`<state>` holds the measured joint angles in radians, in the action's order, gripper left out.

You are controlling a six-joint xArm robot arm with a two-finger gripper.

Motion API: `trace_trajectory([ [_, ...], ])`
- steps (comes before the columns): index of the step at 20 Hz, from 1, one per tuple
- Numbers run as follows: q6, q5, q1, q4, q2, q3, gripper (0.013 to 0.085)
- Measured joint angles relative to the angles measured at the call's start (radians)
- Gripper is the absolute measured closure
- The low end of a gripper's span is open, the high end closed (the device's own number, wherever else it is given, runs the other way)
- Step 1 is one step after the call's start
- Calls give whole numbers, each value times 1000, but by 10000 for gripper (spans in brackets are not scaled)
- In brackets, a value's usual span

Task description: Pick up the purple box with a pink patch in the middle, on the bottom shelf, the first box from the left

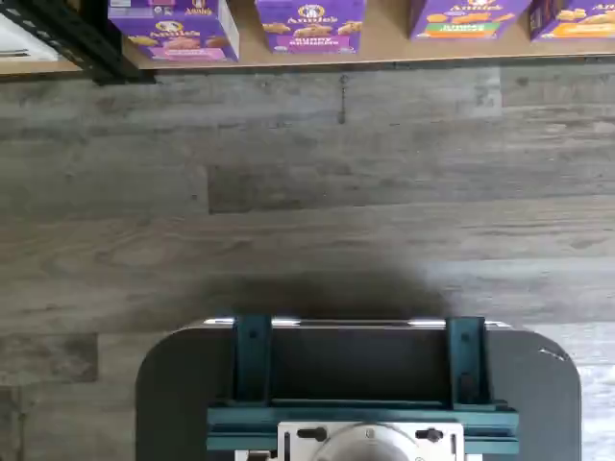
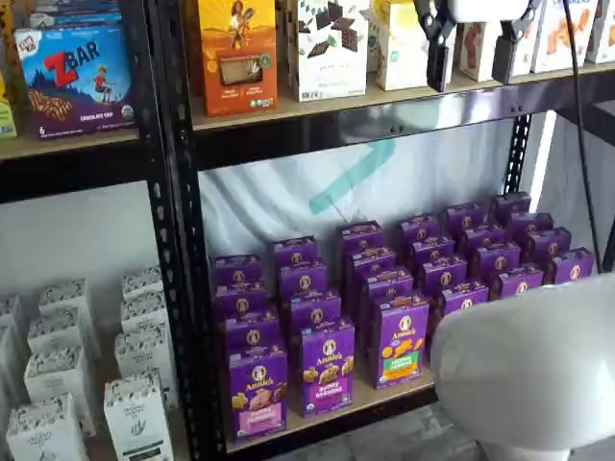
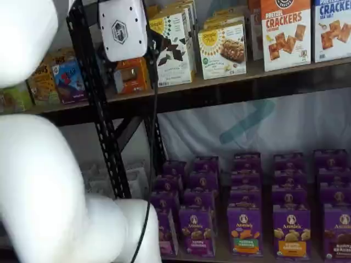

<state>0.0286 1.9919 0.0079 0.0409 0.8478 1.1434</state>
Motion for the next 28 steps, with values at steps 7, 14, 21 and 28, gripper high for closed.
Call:
trace_trajectory([
  [7, 13, -36, 22, -22, 16, -19, 130],
  [14, 32, -78, 46, -36, 23, -60, 130],
  [21, 26, -153, 36, -31, 40, -151, 130],
  [28, -6, -279, 0, -7, 70, -305, 130],
])
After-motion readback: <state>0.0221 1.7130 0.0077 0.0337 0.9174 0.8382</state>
